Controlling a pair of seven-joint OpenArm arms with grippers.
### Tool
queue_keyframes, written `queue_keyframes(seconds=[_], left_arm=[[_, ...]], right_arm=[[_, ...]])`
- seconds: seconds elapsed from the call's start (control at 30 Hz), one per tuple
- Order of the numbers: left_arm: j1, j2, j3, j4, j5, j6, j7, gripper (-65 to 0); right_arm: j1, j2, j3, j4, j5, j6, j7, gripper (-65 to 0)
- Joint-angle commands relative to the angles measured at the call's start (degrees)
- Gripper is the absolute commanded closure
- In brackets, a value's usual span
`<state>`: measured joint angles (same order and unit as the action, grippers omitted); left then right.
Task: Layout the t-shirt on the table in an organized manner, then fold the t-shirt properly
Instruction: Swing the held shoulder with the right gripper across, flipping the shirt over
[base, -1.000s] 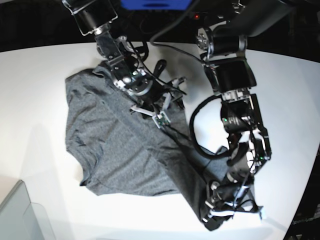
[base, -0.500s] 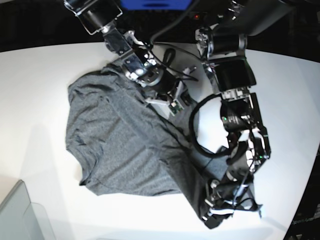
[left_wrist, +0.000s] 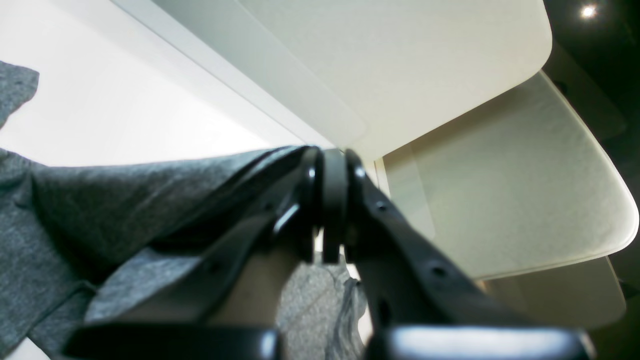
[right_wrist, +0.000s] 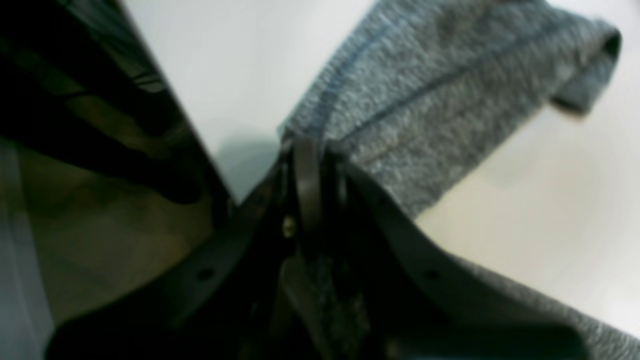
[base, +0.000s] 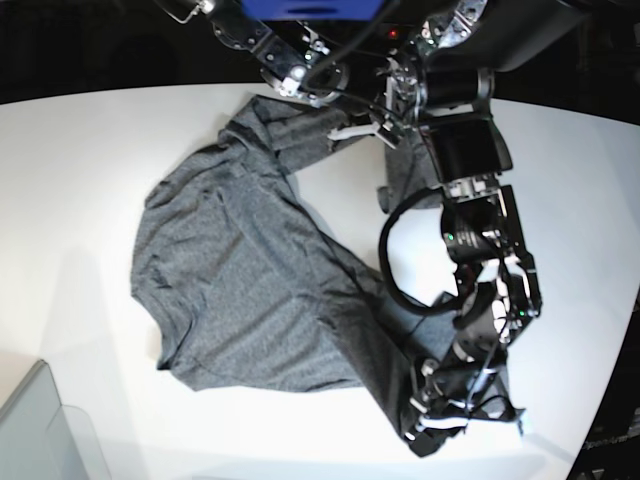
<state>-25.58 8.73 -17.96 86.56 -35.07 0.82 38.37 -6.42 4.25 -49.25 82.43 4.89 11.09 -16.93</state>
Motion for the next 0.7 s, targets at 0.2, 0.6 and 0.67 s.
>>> queue_keyframes(seconds=[0.2,0.6,0.67], left_arm=[[-0.4,0.3,0.2,1.5,-1.1,-1.0,-1.1,-0.2],[7.9,-0.2,0.1,9.8,-1.3,-1.0,-1.1,-0.2],[9.3,-1.1,0.0,11.9,-1.3,-0.9,-1.1,-0.2]], right_arm=[[0.4,-5.2,-1.2,1.3,0.4,0.2,1.9,-19.8],[-7.4,0.1,9.8,15.8,0.3,-0.1,1.9,-29.0],[-8.9,1.2,12.3,16.8,0.3,-0.1,1.9,-29.0]])
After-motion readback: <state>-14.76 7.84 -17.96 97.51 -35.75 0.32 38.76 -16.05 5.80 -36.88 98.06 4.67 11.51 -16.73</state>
